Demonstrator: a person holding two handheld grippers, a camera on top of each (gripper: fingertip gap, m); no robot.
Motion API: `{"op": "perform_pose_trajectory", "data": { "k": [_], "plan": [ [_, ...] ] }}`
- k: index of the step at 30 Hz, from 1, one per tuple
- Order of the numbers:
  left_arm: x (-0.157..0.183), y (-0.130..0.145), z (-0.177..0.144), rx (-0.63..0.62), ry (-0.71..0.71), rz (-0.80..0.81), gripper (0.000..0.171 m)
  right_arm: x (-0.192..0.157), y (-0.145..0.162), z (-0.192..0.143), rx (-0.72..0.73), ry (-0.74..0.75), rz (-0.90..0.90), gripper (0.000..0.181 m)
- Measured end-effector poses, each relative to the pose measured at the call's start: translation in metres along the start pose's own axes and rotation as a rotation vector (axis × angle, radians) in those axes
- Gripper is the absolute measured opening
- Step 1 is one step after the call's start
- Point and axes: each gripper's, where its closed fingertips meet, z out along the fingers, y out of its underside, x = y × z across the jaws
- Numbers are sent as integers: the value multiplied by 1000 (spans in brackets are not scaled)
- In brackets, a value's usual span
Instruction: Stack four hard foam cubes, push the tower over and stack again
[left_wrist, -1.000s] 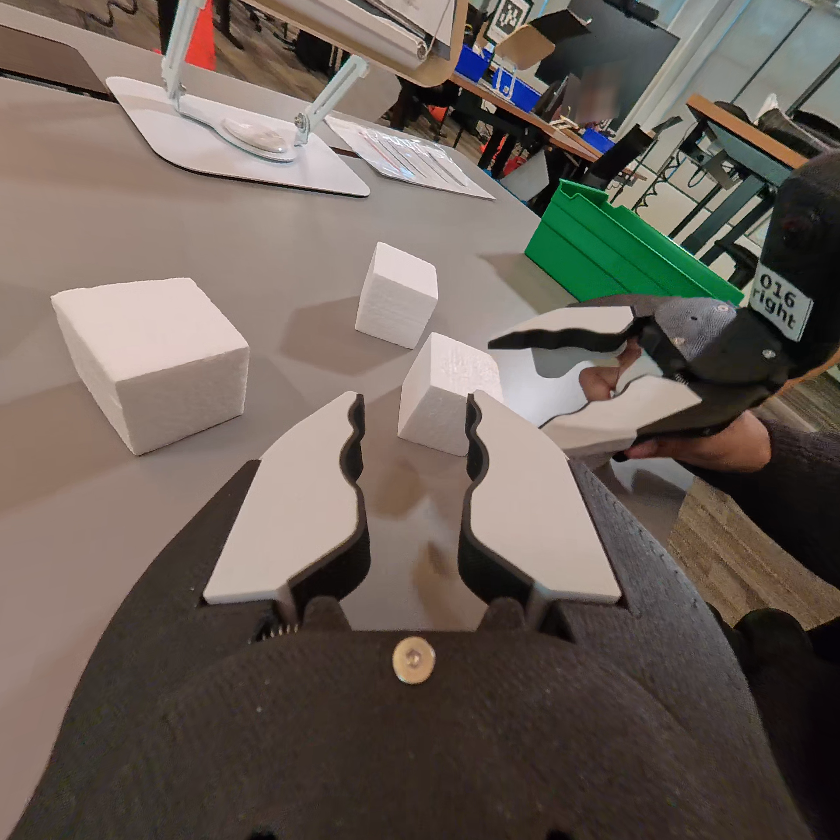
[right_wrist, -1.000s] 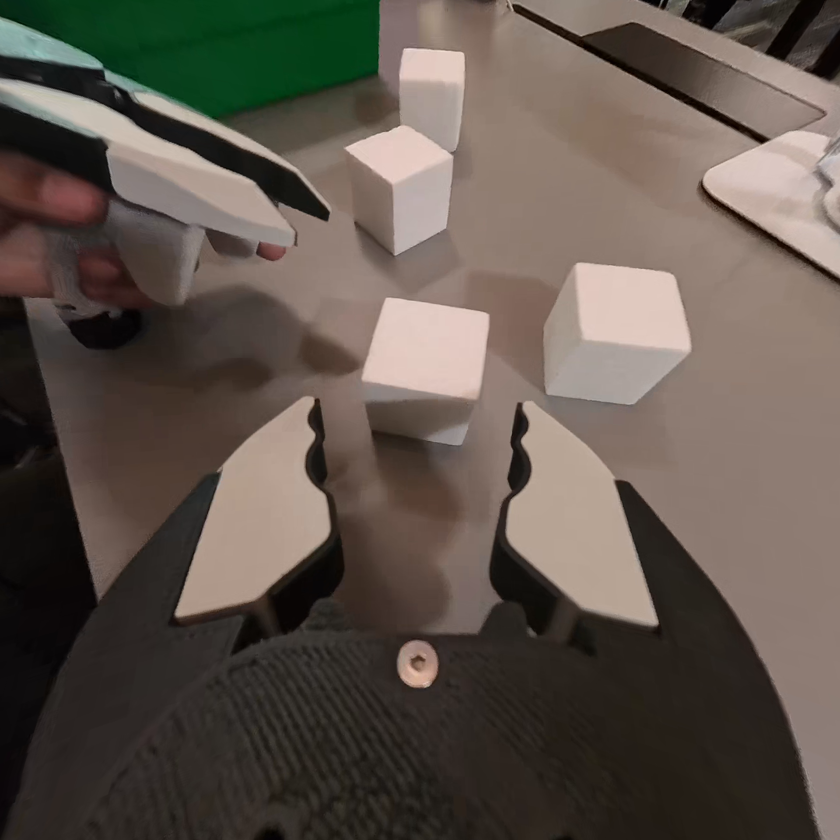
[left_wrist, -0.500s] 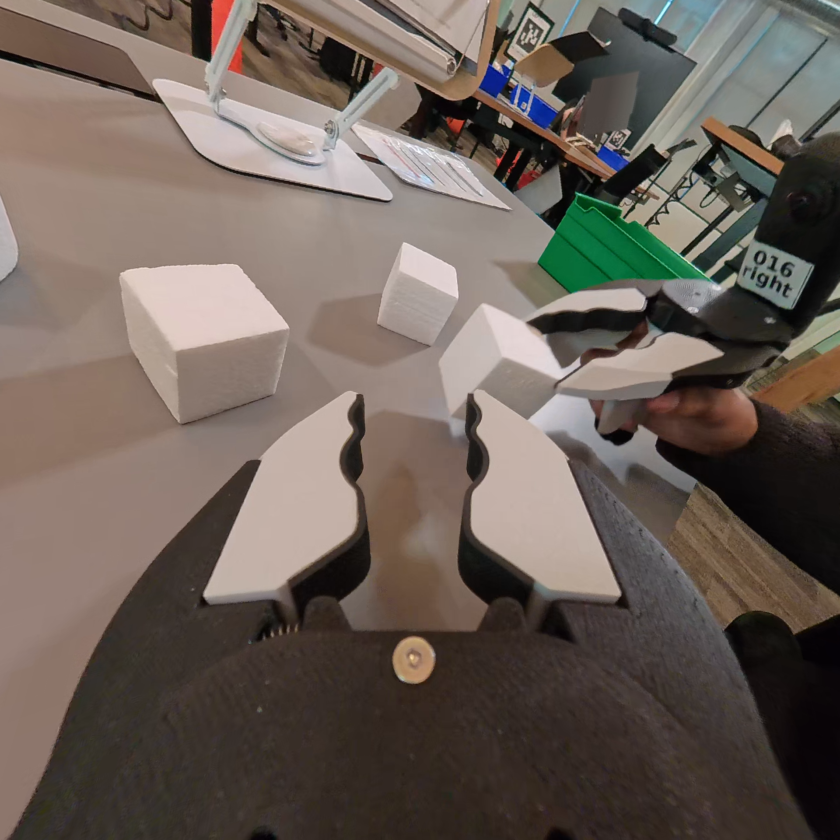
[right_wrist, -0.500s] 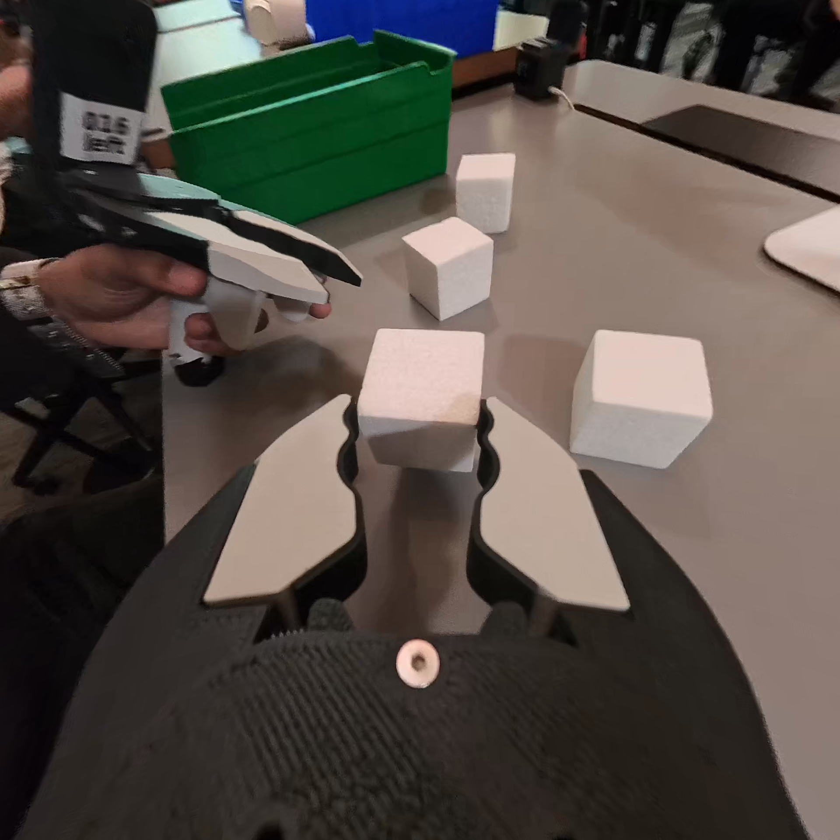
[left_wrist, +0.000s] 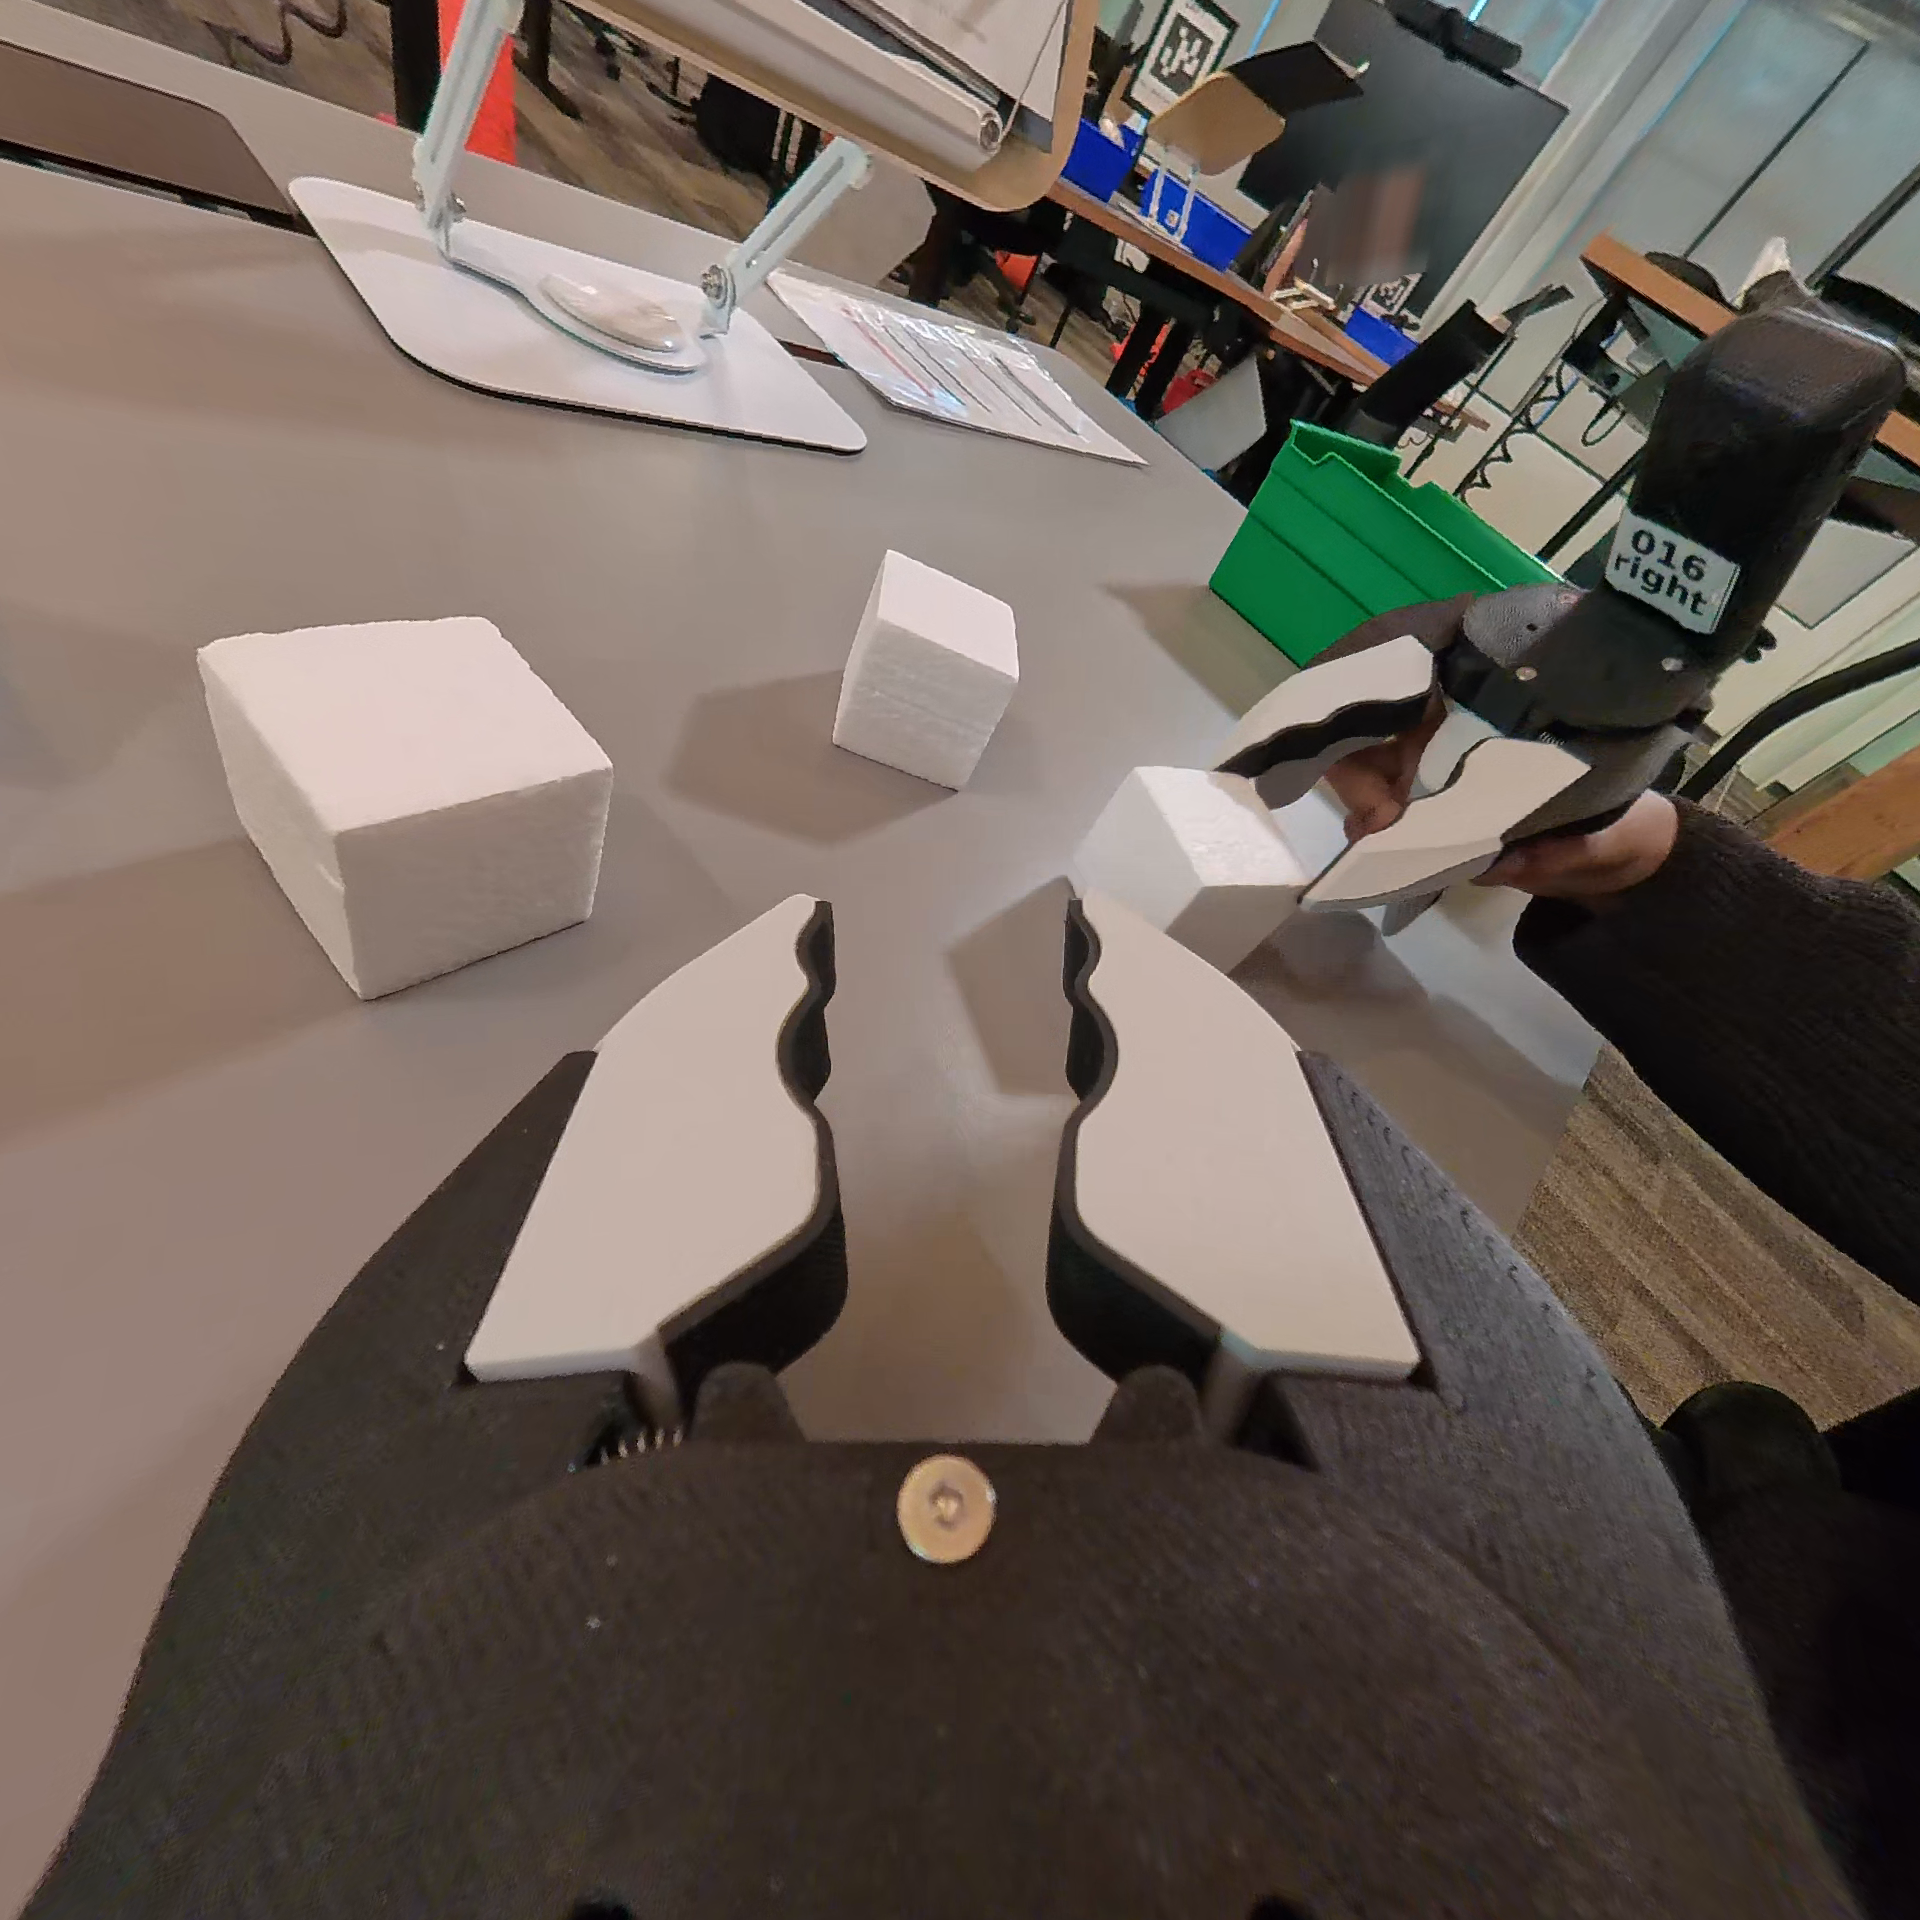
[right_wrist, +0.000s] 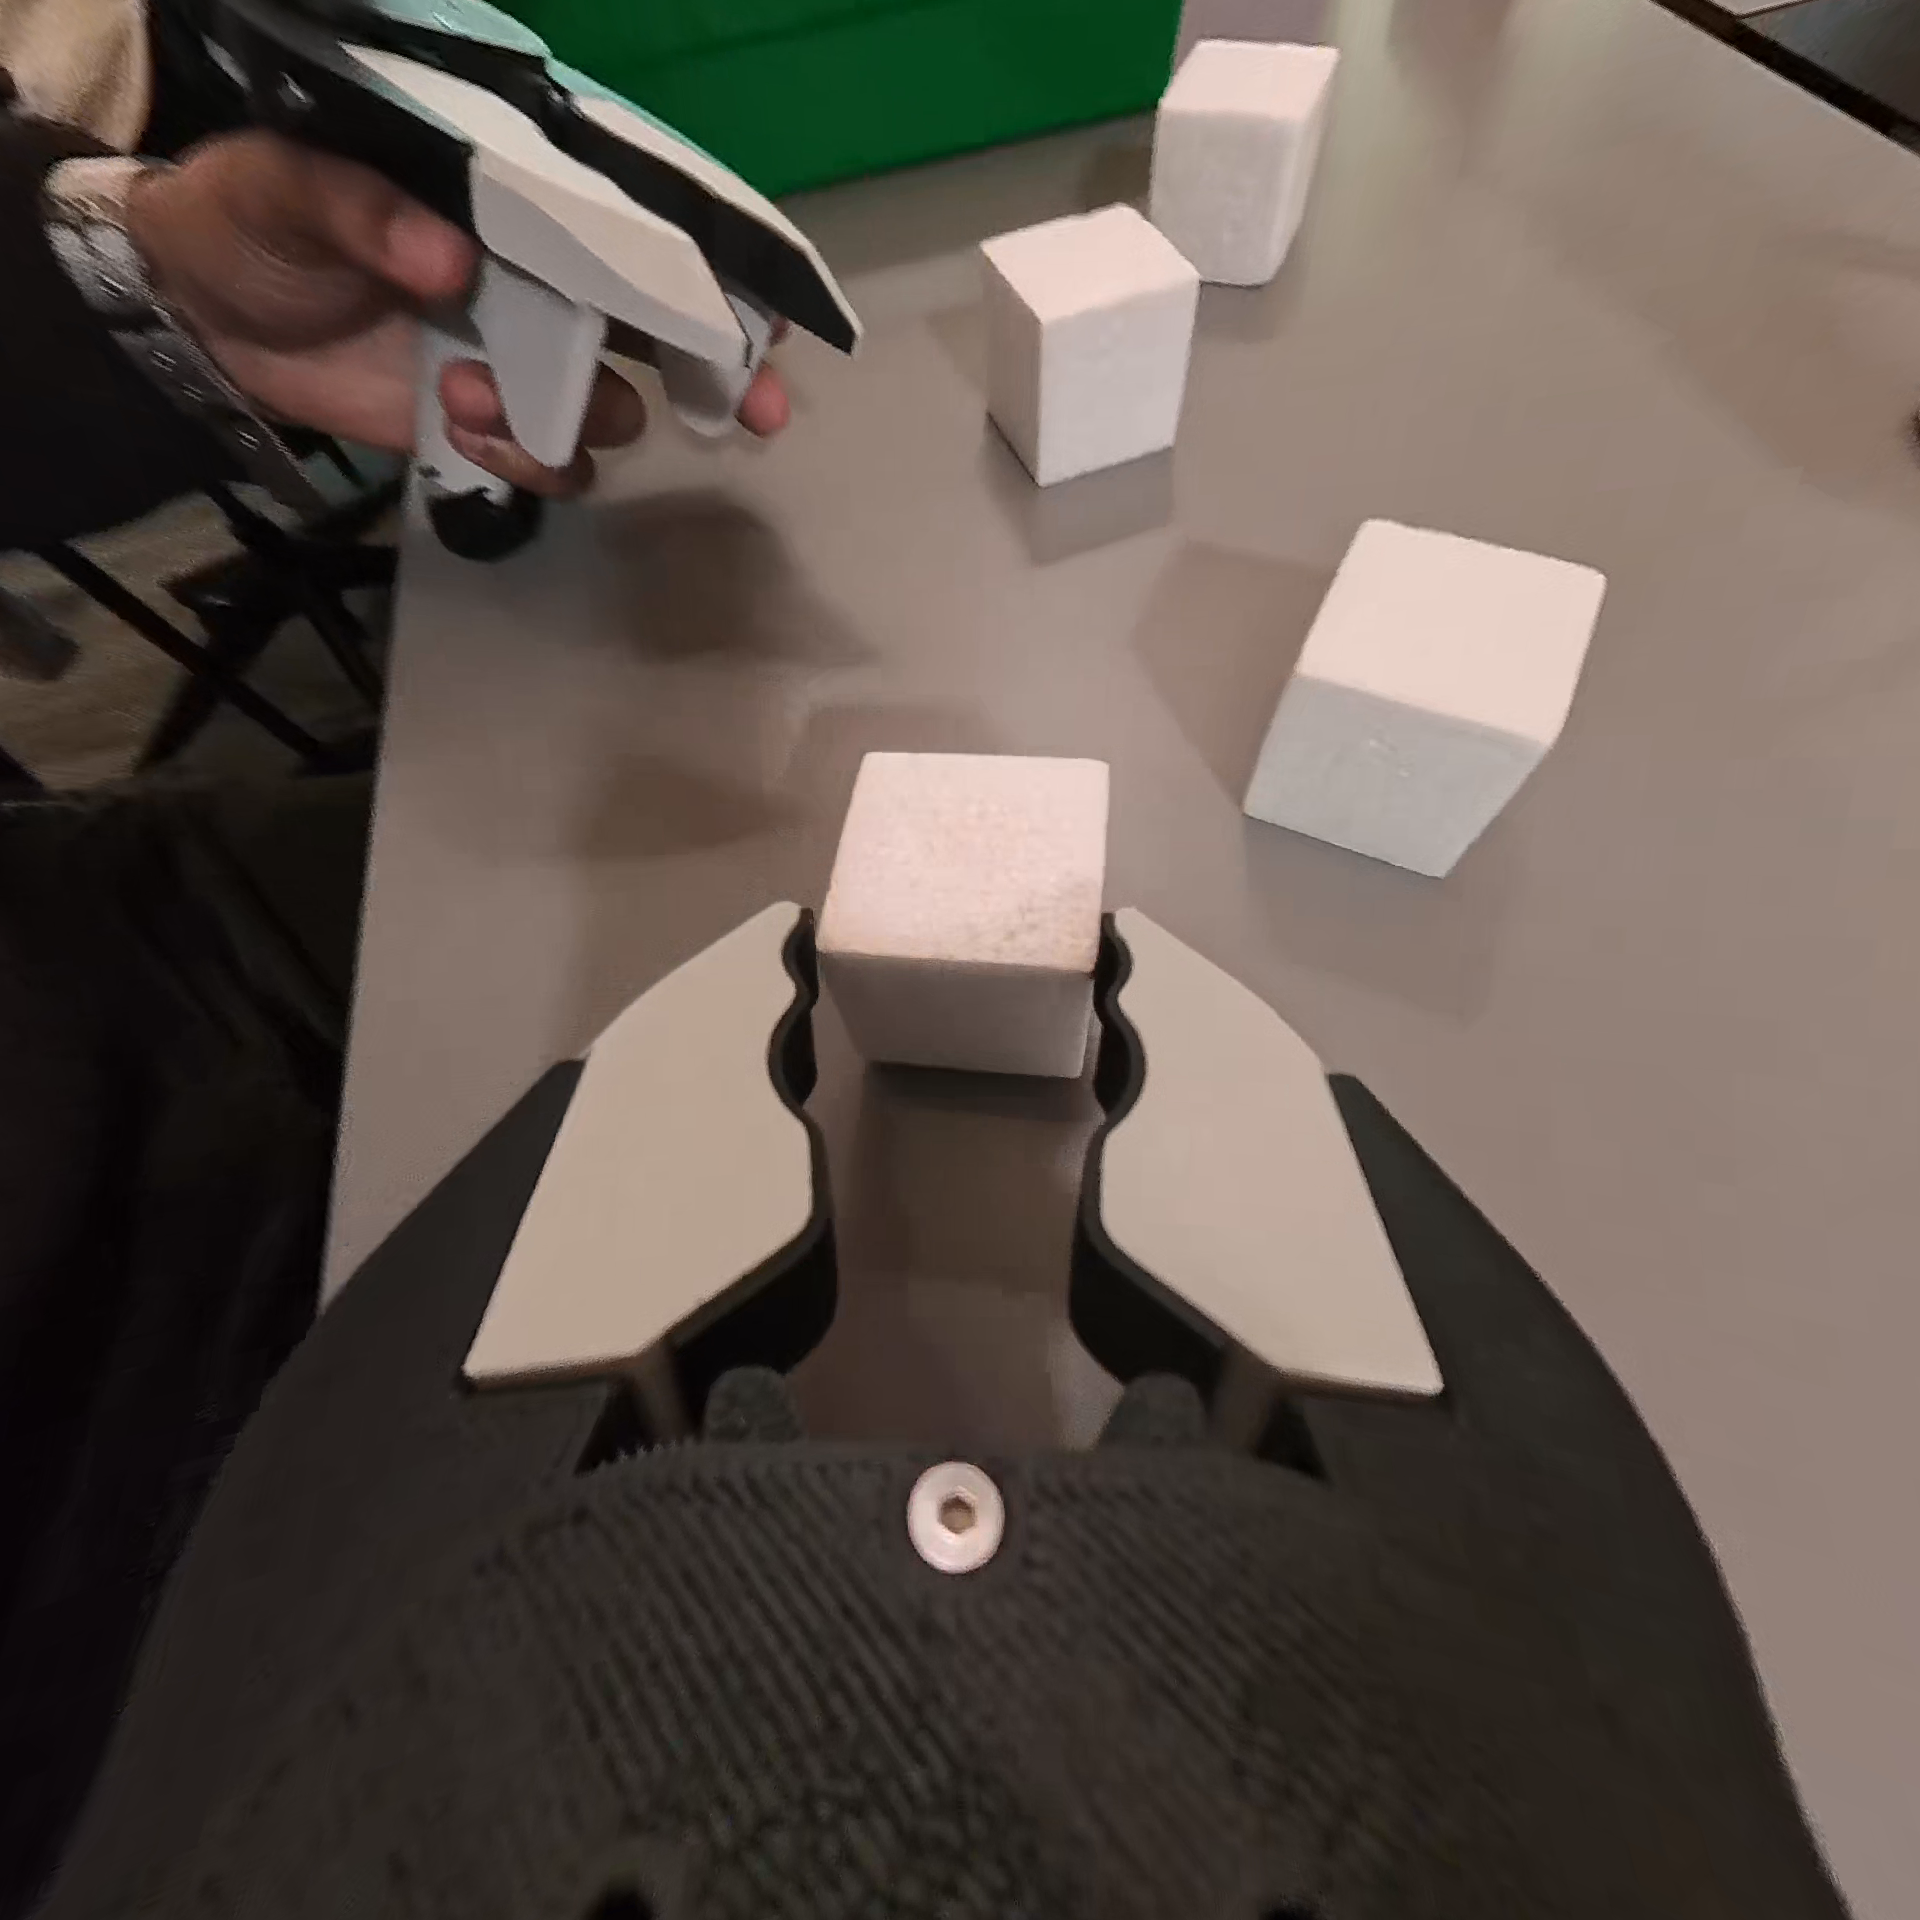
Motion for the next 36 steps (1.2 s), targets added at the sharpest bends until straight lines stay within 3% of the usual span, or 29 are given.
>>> {"op": "perform_pose_trajectory", "data": {
  "k": [5,9,12,20,36],
  "plan": [
    [0,1,0,-3,-3,4,43,4,6,2,-26,27,23,86],
    [-1,1,1,-5,-3,4,43,4,8,4,-55,52,4,94],
    [0,1,1,-6,-2,5,43,8,16,5,-97,88,-9,92],
    [-1,1,2,-9,0,-1,43,29,22,-6,-104,171,26,60],
    [-2,2,3,-15,-9,-4,42,7,22,-1,-107,42,18,42]
  ]
}}
